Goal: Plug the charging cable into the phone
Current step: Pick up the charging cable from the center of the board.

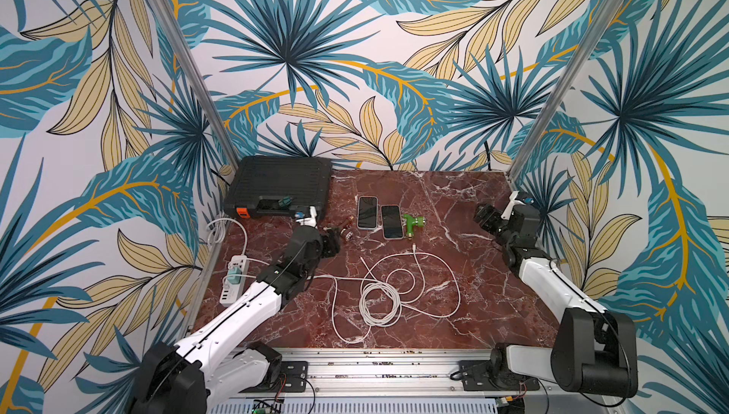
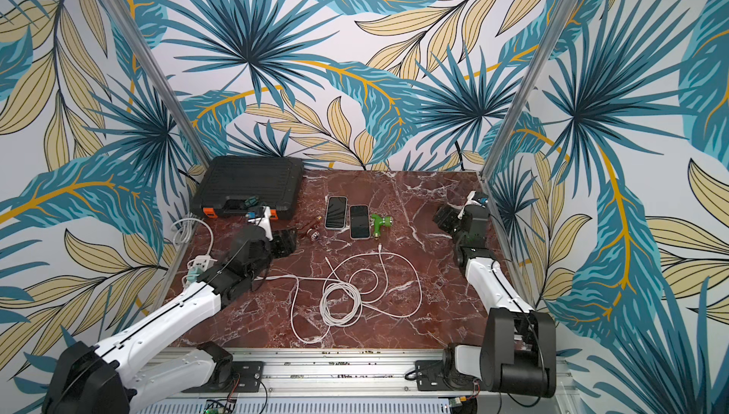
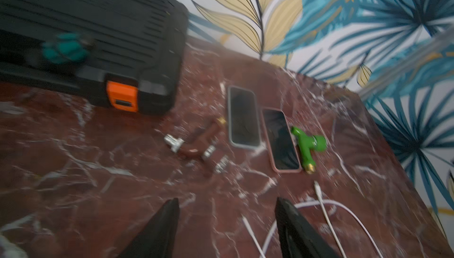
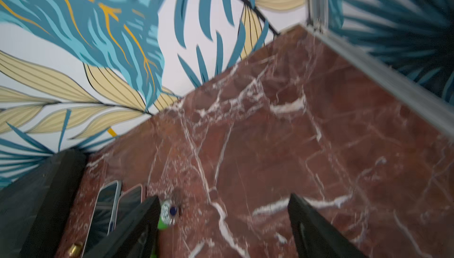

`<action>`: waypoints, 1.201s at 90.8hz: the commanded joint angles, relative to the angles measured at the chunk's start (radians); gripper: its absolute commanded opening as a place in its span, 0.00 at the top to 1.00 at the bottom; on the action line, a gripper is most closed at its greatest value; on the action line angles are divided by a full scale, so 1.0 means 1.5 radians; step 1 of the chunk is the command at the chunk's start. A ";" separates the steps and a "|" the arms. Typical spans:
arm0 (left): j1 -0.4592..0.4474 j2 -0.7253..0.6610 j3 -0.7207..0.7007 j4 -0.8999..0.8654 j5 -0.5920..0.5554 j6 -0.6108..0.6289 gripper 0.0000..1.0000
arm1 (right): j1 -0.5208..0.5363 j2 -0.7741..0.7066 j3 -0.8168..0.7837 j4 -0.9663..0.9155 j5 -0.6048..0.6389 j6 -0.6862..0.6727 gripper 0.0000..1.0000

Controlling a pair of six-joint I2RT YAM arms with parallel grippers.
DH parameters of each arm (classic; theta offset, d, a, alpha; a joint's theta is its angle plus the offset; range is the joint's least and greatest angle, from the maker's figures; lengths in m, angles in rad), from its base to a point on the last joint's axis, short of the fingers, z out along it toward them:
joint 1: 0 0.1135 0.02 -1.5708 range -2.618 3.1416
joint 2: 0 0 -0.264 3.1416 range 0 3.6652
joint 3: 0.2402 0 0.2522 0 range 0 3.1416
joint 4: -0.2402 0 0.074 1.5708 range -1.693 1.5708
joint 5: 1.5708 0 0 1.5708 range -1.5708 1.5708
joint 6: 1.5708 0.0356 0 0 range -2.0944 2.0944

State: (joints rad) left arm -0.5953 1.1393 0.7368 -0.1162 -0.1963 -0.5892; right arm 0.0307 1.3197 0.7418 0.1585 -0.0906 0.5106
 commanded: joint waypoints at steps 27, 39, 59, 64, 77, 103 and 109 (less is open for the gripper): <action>-0.282 0.523 0.499 -0.351 -0.055 -0.095 0.44 | 0.013 -0.030 -0.010 -0.149 -0.031 0.010 0.14; -0.290 0.635 0.616 -0.404 -0.047 -0.101 0.45 | 0.013 -0.046 -0.010 -0.166 -0.028 0.004 0.14; -0.291 0.703 0.676 -0.427 -0.085 -0.117 0.45 | 0.013 -0.076 -0.026 -0.170 -0.031 -0.009 0.14; -0.291 0.723 0.698 -0.427 -0.086 -0.118 0.46 | 0.013 -0.079 -0.027 -0.175 -0.033 -0.012 0.15; -0.285 0.773 0.772 -0.441 -0.076 -0.119 0.46 | 0.013 -0.089 -0.024 -0.187 -0.021 -0.023 0.14; -0.263 0.796 0.789 -0.452 -0.098 -0.147 0.49 | 0.013 -0.088 -0.025 -0.184 -0.032 -0.023 0.14; -0.257 0.796 0.776 -0.440 -0.109 -0.157 0.51 | 0.013 -0.089 -0.028 -0.181 -0.033 -0.022 0.14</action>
State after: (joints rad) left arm -1.0031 2.3306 1.9171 -0.7662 -0.3134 -0.7879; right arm 0.0475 1.1923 0.7223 -0.1040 -0.1287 0.4900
